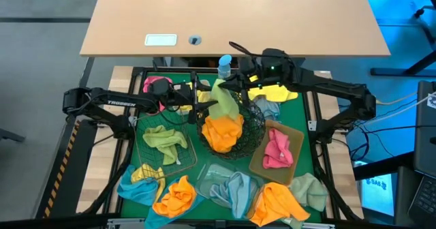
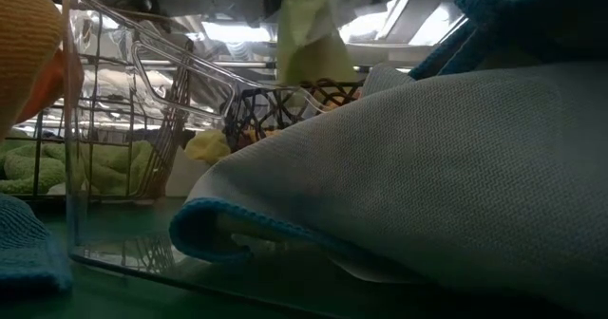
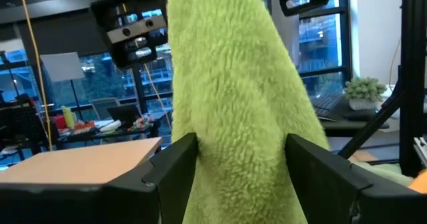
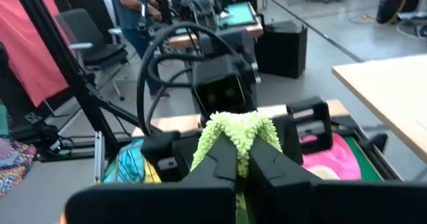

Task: Sort microfiber towel by color & place in baskets
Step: Put the green towel into the rectangular wire basket

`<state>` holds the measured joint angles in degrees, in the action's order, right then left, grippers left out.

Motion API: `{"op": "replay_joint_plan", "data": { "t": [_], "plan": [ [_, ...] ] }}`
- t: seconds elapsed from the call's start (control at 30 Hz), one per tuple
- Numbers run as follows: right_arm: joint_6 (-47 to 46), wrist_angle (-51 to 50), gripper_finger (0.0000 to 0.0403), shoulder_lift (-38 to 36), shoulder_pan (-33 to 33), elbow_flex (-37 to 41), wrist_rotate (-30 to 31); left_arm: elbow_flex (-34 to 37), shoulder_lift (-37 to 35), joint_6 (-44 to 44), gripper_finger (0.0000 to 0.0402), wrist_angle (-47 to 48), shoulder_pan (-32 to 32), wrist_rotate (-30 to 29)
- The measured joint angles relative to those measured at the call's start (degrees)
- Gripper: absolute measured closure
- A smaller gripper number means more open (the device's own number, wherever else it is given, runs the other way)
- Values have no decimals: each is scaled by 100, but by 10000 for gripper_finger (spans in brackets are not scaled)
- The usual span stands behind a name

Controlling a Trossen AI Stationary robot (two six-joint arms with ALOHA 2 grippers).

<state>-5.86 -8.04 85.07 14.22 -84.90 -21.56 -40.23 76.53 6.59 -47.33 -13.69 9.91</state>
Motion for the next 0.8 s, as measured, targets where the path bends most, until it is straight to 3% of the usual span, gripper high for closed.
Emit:
{"op": "replay_joint_plan", "data": {
  "t": [0.2,0.53,0.63,0.8],
  "plan": [
    [-165,257,400,42,0,0,-120,0,0,0,211,4,0,-1],
    [-442,231,395,42,0,0,-381,-2,0,-212,376,5,0,-23],
    [-420,184,364,38,7,-42,-593,0,-77,-476,393,43,0,-25],
    [-419,148,271,27,7,-237,-649,0,-441,-502,392,44,0,-28]
  ]
}}
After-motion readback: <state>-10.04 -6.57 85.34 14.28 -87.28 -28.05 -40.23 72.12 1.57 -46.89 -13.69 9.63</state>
